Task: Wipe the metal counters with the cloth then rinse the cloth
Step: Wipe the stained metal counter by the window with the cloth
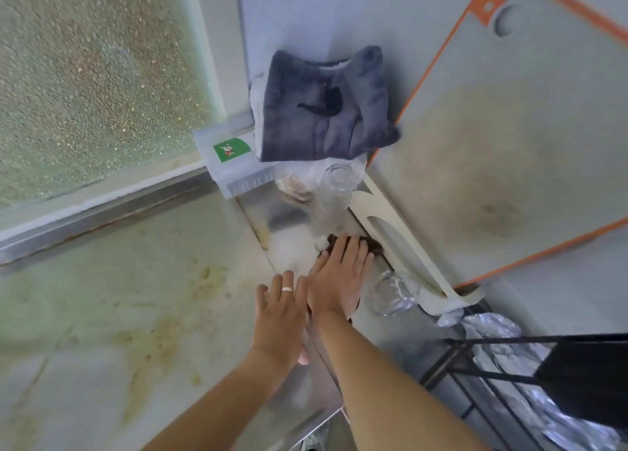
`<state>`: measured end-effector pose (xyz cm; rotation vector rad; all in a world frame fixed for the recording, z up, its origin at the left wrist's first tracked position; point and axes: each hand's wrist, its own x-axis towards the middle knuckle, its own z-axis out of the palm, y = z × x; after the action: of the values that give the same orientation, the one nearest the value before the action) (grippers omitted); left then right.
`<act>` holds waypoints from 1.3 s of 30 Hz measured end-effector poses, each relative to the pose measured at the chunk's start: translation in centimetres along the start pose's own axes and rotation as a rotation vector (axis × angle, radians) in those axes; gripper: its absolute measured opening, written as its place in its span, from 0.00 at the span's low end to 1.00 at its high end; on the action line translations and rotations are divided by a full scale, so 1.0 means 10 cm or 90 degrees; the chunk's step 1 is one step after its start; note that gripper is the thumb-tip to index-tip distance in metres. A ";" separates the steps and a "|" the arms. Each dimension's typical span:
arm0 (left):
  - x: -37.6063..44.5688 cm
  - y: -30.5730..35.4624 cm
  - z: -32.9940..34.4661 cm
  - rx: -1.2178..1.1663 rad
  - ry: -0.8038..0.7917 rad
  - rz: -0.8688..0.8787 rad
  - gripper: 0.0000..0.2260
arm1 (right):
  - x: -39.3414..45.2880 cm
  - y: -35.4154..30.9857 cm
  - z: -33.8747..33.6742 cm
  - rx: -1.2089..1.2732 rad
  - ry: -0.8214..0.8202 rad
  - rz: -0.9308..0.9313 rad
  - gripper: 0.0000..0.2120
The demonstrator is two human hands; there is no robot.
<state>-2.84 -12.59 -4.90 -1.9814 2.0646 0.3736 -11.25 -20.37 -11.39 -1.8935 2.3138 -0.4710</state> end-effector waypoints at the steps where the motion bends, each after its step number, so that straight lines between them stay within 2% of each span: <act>1: 0.01 0.00 -0.01 0.010 0.005 0.010 0.54 | 0.06 0.01 0.02 -0.010 -0.005 -0.024 0.24; 8: 0.04 -0.01 -0.06 0.009 -0.017 0.026 0.53 | -0.30 0.21 -0.05 -0.036 -0.028 -0.034 0.33; 15: 0.09 0.00 -0.08 0.014 -0.013 0.050 0.54 | 0.05 0.17 -0.02 -0.029 -0.025 -0.032 0.29; 21: -0.06 0.02 -0.07 -0.006 0.007 0.038 0.50 | -0.38 0.20 -0.17 -0.037 -0.013 -0.040 0.27; 26: -0.05 -0.05 -0.02 -0.026 0.021 0.034 0.52 | -0.03 0.11 -0.09 -0.027 -0.020 -0.019 0.28; 30: -0.11 -0.07 0.00 -0.048 0.045 0.024 0.50 | 0.01 0.11 -0.17 0.003 -0.007 -0.017 0.22; 35: -0.20 -0.09 0.02 -0.056 0.064 0.018 0.51 | -0.62 0.20 -0.36 0.006 -0.066 -0.166 0.08; 37: -0.22 -0.15 0.00 -0.059 0.055 0.007 0.51 | -0.73 0.21 -0.32 0.053 -0.043 -0.105 0.10; 39: -0.22 -0.25 -0.01 -0.045 0.041 -0.023 0.53 | -0.69 0.17 -0.27 0.048 -0.030 -0.021 0.18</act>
<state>-0.30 -10.66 -4.02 -2.0948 2.0782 0.3862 -12.14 -12.88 -10.09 -1.8900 2.2056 -0.5043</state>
